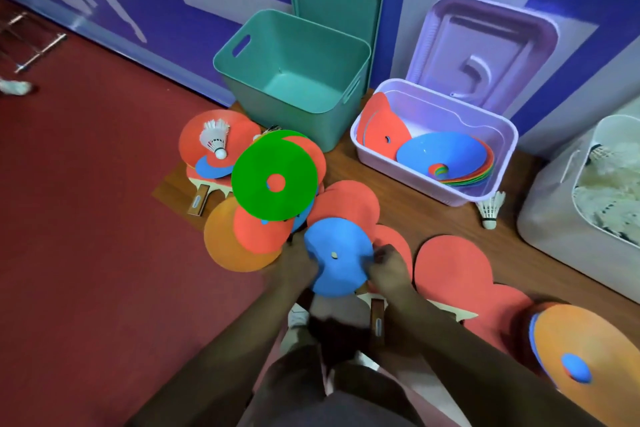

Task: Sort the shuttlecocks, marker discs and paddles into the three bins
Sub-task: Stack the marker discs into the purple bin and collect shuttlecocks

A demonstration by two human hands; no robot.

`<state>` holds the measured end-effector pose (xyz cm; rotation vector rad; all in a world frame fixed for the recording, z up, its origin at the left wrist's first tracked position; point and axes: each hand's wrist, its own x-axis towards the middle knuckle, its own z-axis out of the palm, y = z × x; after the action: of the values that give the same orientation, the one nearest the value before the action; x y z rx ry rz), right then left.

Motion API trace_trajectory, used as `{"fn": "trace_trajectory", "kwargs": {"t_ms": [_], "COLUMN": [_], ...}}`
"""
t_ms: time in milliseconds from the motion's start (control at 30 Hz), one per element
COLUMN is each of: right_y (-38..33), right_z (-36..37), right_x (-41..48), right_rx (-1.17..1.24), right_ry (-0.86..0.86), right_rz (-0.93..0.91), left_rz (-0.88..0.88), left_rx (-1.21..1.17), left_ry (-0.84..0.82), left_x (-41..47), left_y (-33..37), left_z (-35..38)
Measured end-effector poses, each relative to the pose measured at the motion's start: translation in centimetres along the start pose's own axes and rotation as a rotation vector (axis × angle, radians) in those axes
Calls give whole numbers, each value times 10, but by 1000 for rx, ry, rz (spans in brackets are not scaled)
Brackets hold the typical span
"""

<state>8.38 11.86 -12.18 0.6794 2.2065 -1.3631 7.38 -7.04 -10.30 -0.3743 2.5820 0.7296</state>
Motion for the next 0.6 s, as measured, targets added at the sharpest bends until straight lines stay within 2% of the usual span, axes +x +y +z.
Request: {"fn": "trace_trajectory", "kwargs": {"t_ms": [100, 267, 433, 533, 600], "right_y": [-4, -23, -24, -18, -22], "right_z": [-3, -29, -46, -44, -41], "right_x": [-1, -10, -2, 6, 2], "right_rx": [152, 457, 369, 368, 472], "right_ry": [9, -45, 44, 17, -2], "right_rz": [0, -9, -49, 6, 54], "left_rz": [28, 31, 169, 151, 109], "left_rx": [-180, -590, -492, -412, -496], "left_ry": [22, -34, -107, -87, -59], "left_x": [-1, -11, 1, 16, 23], "left_y": [0, 13, 28, 42, 47], "left_z": [-4, -22, -18, -12, -13]}}
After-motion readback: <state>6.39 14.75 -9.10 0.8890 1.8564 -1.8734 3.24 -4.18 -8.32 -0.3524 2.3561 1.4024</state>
